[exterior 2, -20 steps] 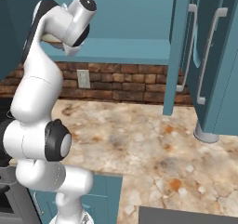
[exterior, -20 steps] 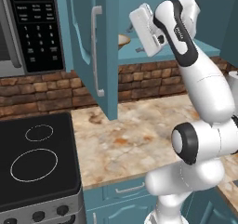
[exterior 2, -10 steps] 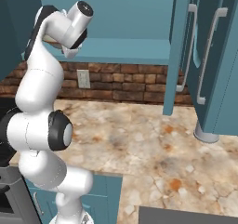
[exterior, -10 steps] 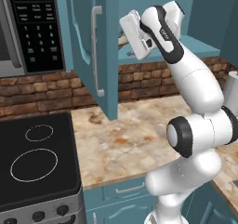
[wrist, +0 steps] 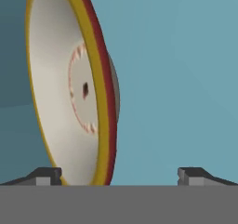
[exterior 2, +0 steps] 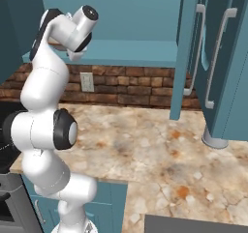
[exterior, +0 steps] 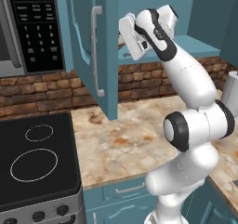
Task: Pick up the bowls from the cabinet and place each bowl in front of a stool on the dining counter.
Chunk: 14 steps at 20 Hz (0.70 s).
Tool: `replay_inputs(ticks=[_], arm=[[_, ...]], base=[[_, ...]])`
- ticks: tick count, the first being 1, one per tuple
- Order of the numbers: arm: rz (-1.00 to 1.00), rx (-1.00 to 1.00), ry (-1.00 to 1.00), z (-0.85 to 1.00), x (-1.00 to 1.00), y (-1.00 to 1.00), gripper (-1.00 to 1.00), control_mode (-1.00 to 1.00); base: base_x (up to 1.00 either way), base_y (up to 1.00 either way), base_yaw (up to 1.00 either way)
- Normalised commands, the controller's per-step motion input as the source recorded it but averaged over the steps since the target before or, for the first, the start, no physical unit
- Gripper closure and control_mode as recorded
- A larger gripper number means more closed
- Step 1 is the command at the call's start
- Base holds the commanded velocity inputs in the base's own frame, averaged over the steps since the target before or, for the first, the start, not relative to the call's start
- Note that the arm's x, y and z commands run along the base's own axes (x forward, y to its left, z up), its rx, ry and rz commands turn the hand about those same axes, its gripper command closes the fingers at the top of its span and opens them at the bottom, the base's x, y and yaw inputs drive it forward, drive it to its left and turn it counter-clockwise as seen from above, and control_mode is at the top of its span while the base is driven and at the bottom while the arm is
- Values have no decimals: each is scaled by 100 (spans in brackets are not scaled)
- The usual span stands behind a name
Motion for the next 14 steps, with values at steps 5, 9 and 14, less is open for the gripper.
replay_inputs(ticks=[5, 9, 14], arm=[[0, 0, 0, -1, 34, 0, -100, -100], [0, 0, 0, 0, 35, 1, -100, -100], [0, 0, 0, -7, 35, 2, -100, -100]], base=[[0, 0, 0], [0, 0, 0], [0, 0, 0]])
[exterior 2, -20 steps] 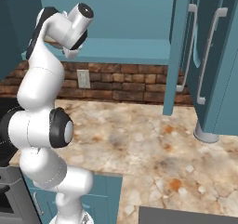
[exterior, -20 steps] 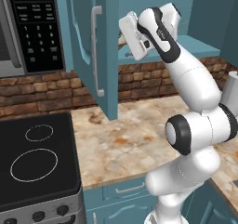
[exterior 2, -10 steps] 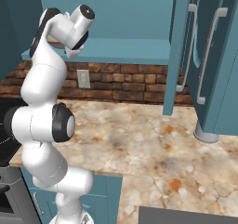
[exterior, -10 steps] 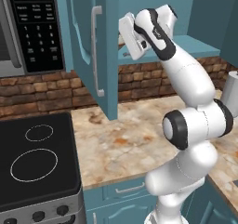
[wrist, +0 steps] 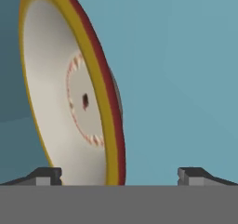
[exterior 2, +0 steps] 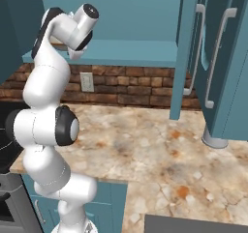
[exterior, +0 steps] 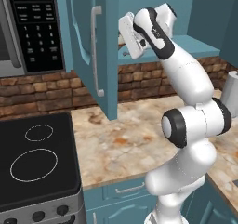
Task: Pick up the bowls from the cabinet and place each bowl in front of a stool on the dining counter.
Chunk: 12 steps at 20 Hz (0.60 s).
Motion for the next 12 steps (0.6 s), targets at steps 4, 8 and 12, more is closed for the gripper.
replay_inputs(ticks=[4, 8, 12], arm=[[0, 0, 0, -21, 41, 1, -100, -100], [0, 0, 0, -29, 44, 3, -100, -100], [0, 0, 0, -24, 47, 5, -100, -100]], base=[[0, 0, 0], [0, 0, 0], [0, 0, 0]])
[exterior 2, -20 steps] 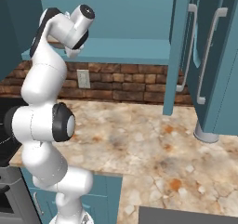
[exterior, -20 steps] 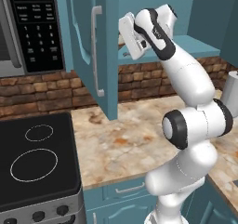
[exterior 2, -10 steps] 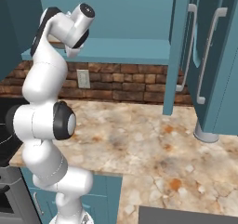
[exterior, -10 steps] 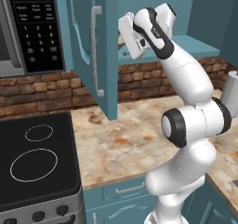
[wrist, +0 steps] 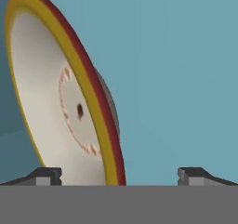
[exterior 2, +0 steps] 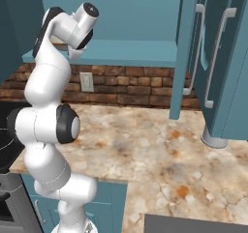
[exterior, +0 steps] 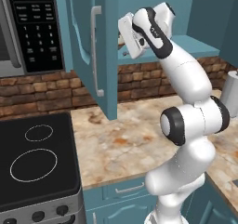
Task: Pick up the bowls from the cabinet and place each bowl in front of a stool on the dining counter.
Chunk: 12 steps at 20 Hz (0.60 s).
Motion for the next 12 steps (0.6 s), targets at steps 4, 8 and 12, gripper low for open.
replay_inputs(ticks=[4, 8, 12], arm=[[0, 0, 0, -25, 54, 3, -100, -100], [-1, -1, 0, -24, 67, 6, -100, -100], [-1, -1, 0, -11, 72, 10, -100, -100]], base=[[0, 0, 0], [0, 0, 0], [0, 0, 0]])
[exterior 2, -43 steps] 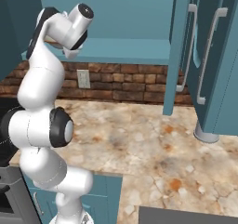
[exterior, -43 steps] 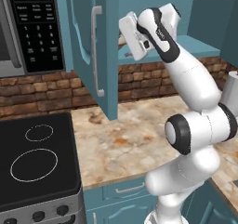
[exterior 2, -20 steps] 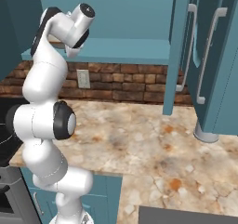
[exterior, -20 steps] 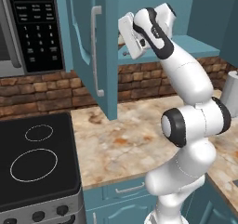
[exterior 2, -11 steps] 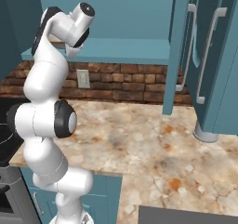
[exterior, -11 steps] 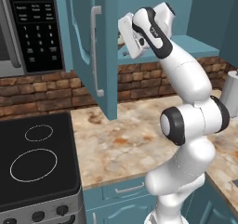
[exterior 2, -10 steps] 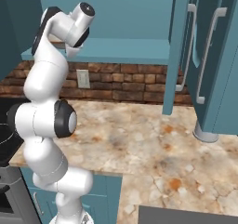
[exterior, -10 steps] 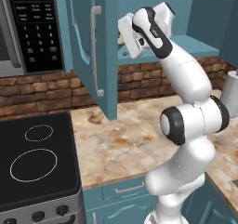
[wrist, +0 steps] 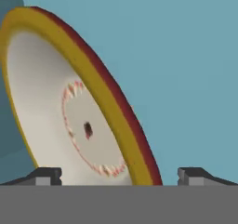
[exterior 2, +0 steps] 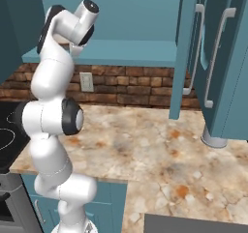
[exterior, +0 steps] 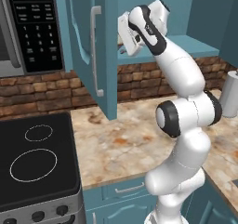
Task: Pick up the bowls from the cabinet and place each bowl in front of a stool on the dining counter.
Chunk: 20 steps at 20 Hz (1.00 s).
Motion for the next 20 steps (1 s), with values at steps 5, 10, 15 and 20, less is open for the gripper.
replay_inputs(ticks=[5, 10, 15, 20], arm=[[0, 0, 0, -1, 70, 11, -100, -100], [0, 0, 1, -2, 42, 5, -100, -100], [0, 0, 0, 0, 0, 0, -100, -100], [7, 0, 0, -1, -24, 2, -100, -100]], base=[[0, 0, 0], [0, 0, 0], [0, 0, 0], [0, 0, 0]])
